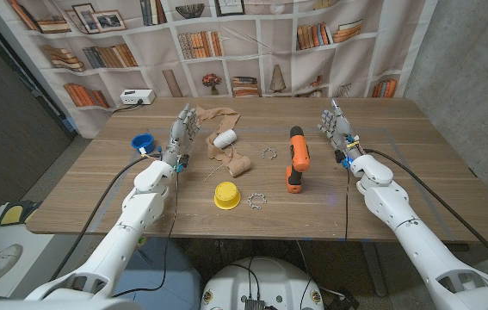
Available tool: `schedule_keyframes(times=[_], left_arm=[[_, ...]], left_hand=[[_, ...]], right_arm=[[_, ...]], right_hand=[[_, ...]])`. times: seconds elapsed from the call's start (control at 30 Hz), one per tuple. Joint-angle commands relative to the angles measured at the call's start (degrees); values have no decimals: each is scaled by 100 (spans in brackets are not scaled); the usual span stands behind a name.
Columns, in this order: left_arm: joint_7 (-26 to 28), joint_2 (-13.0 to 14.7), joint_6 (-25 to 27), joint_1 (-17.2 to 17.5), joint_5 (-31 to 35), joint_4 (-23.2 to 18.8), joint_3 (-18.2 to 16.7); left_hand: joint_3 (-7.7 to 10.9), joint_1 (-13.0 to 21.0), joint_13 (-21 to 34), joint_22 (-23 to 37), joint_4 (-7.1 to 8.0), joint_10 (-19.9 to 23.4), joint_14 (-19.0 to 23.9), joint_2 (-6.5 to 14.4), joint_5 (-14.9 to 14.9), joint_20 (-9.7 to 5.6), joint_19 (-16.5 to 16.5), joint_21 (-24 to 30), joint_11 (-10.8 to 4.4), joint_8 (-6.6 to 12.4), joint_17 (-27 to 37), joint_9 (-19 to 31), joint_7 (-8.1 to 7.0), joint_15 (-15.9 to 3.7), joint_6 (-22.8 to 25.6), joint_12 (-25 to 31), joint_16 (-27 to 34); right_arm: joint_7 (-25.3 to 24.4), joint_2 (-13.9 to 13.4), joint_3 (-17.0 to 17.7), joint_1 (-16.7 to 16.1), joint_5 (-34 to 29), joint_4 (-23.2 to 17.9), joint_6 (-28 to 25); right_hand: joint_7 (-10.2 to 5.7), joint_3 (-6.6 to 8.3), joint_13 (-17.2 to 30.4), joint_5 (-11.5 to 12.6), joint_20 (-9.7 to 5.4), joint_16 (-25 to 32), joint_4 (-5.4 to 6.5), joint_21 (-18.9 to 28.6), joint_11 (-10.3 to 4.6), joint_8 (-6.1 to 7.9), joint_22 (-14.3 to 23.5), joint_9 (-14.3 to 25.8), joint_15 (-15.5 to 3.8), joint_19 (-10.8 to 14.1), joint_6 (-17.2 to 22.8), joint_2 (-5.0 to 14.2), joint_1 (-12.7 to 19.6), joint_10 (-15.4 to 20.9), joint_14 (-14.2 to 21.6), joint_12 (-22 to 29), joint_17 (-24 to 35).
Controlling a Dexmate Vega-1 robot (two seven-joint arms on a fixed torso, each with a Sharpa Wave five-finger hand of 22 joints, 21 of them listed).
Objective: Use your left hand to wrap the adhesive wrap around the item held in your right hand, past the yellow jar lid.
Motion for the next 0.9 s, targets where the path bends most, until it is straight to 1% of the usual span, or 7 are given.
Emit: schedule_keyframes(times=[0.03, 0.23, 0.4, 0.47, 0.57, 0.73, 0.9], left_arm=[[66, -80, -41, 127, 30, -173, -23], [108, -72, -48, 127, 75, -230, 11], [64, -125, -94, 108, 27, -206, 39], [67, -108, -122, 108, 70, -196, 56], [44, -130, -86, 122, 0, -183, 45], [100, -157, -144, 126, 39, -174, 51], [139, -214, -240, 145, 20, -218, 53]], left_hand=[[25, 40, 10, 30, -28, -34, -31, 22, 44, 24, -38, 31, -41, 51, 23, 11, -36, 12, 28, 6, 11], [23, 36, 10, 30, -29, -34, -31, 25, 44, 21, -38, 32, -39, 49, 23, 11, -33, 16, 30, 6, 15], [21, 34, 10, 30, -31, -35, -23, 26, 44, 21, -35, 34, -40, 49, 23, 11, -32, 14, 33, 6, 20], [21, 33, 10, 30, -32, -35, -24, 27, 44, 23, -38, 34, -42, 46, 23, 11, -25, 14, 28, 6, 20], [20, 33, 10, 30, -34, -34, -25, 27, 44, 14, -34, 35, -40, 47, 22, 11, -25, 14, 32, 6, 21], [19, 33, 10, 29, -38, -31, -27, 28, 43, 16, -35, 36, -46, 44, 22, 11, -14, 17, 29, 7, 21], [18, 33, 10, 29, -42, -30, -28, 29, 43, 14, -35, 36, -45, 44, 21, 11, -13, 21, 30, 7, 22]], right_arm=[[-49, -120, 77, -186, 19, -300, -98], [54, -127, 111, -229, 72, -253, 75], [160, -198, 135, -243, 118, -281, 84], [306, -214, 131, -230, 172, -237, 138], [483, -191, 131, -200, 237, -139, 275], [631, -151, 134, -134, 271, -2, 444], [678, -193, 97, -105, 201, 18, 484]], right_hand=[[49, 26, 23, 6, 38, 3, -43, 31, 31, 35, 21, 27, 11, -14, -44, -20, 82, 7, -57, 25, 25], [58, 22, 24, 2, 81, -24, -72, 19, 51, 34, 22, 27, 44, -53, -55, -41, 114, -12, -140, 19, 25], [39, 20, 23, -1, 121, -18, -94, 35, 38, 41, 21, 27, -1, -17, -41, -53, 140, -14, -137, 19, 24], [47, 18, 22, -2, 145, -26, -107, 28, 78, 36, 21, 27, 45, -34, -55, -60, 154, -52, -168, 5, 24], [69, 18, 21, -4, 269, -58, -128, 0, 80, 19, 22, 28, 102, -123, -105, -65, 180, -115, -282, -14, 25], [75, 23, 21, -4, 266, -70, -142, -8, 83, 21, 23, 29, 114, -169, -112, -56, 203, -133, -352, -15, 26], [109, 26, 21, -4, 345, -69, -156, -1, 142, 17, 24, 29, 192, -179, -133, -49, 225, -153, -392, -16, 27]])
